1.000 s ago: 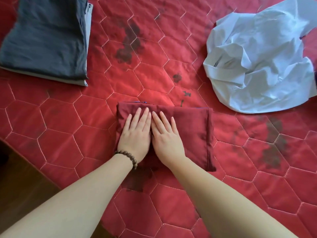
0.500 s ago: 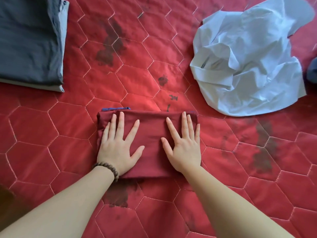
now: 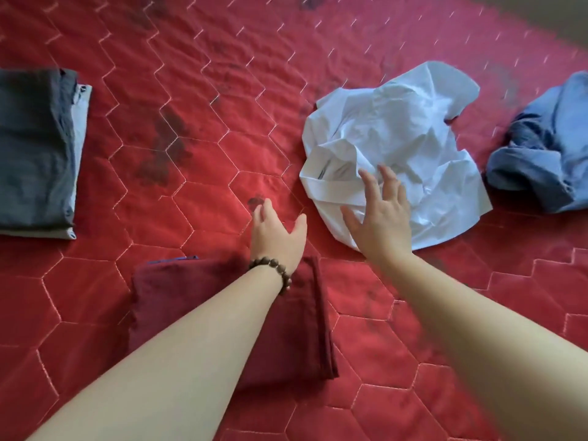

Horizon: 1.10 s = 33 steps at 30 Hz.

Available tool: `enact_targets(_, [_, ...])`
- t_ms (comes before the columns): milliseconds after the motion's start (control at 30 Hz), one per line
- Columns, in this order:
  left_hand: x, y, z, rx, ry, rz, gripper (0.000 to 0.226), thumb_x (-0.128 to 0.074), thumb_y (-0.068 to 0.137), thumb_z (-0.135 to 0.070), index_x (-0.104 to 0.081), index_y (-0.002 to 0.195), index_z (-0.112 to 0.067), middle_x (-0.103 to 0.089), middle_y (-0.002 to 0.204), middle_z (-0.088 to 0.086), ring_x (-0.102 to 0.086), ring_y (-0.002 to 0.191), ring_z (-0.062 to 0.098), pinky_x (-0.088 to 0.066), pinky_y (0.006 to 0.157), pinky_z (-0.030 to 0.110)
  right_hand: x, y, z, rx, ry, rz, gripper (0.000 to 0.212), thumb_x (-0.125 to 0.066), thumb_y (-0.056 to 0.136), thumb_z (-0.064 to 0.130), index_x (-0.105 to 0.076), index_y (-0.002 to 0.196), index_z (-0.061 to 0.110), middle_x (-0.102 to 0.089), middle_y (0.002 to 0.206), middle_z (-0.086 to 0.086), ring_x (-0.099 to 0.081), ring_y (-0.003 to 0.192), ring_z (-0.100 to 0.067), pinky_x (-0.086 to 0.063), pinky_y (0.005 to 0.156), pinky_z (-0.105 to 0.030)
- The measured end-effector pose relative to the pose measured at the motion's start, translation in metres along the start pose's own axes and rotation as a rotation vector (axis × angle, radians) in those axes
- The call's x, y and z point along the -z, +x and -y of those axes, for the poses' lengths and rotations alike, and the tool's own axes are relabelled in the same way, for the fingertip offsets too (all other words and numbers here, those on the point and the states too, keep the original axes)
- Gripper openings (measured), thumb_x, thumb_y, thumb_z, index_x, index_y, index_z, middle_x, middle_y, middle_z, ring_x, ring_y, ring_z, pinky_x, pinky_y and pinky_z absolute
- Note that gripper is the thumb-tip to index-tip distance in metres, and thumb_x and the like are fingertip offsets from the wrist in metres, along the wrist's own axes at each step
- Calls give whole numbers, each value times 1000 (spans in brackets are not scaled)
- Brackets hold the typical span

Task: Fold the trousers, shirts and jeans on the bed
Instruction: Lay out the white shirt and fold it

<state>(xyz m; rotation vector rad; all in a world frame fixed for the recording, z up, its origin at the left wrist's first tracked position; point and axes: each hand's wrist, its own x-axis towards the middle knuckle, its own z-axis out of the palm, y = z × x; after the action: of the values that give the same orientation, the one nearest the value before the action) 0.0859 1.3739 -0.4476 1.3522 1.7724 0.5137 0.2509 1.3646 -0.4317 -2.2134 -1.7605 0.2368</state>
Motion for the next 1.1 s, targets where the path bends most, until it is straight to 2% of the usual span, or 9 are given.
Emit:
enact_targets(167, [-37,45,-16,269,-355,59,75,-65,84,-44,-36,142,-5,-56,131,4,-51,123,21,-34,94,21,5,67,-17,30,-83,121,87,-63,86,37,-7,153,27,-8,160,-5,-11,146,-24,-15,118,-39])
enact_targets(267, [-57,56,-20,322,-567,194,73,-73,65,-42,-54,125,-4,-65,116,12,-62,110,27,-46,100,37,-10,84,-27,18,-120,275,92,-63,87,37,2,152,32,-27,155,-3,-27,140,-27,-31,108,-45])
enact_targets(367, [-80,54,-22,286,-583,168,23,-73,71,-29,-65,81,-10,-71,90,14,-68,90,30,-55,83,41,-26,87,-38,-43,-83,392,67,-54,92,33,-19,149,28,-52,135,-9,-49,120,-33,-40,84,-40])
enact_targets(433, [-86,48,-27,247,-421,86,22,-69,79,-25,-56,66,-12,-63,68,4,-62,73,26,-49,60,27,-30,76,-46,-76,-65,390,46,-48,94,27,-37,138,20,-59,123,-13,-54,110,-34,-35,72,-34])
enact_targets(533, [-90,35,-37,191,-289,37,28,-62,85,-23,-49,65,-8,-49,60,0,-50,65,24,-35,56,27,-26,47,-61,-172,70,286,30,-48,92,23,-51,121,19,-63,104,-12,-55,96,-31,-33,69,-31])
enact_targets(667, [-89,7,-54,92,-403,71,22,-61,89,-20,-60,82,0,-49,63,1,-44,57,15,-34,44,15,7,11,-74,-250,261,30,8,-51,91,21,-56,96,18,-54,72,0,-55,84,-31,-38,66,-35])
enact_targets(800, [-84,-31,-75,48,-583,190,17,-62,91,-23,-61,78,-12,-63,80,6,-60,78,23,-52,76,35,62,-17,-85,-240,328,-152,8,-54,92,19,-58,96,14,-41,54,4,-47,65,-26,-36,61,-38])
enact_targets(900, [-76,-73,-101,17,-666,305,14,-64,88,-28,-63,88,-15,-67,108,20,-62,104,36,-49,94,52,112,-41,-94,-259,410,-252,8,-57,90,17,-61,94,12,-41,53,6,-41,55,-16,-31,58,-32])
enact_targets(1100, [-36,-163,-190,-148,-724,447,10,-54,97,-20,-63,95,-22,-73,84,-6,-70,81,12,-56,66,29,237,-103,-94,-308,535,-383,4,-58,88,15,-61,87,12,-42,53,10,-42,50,-6,-32,57,-25])
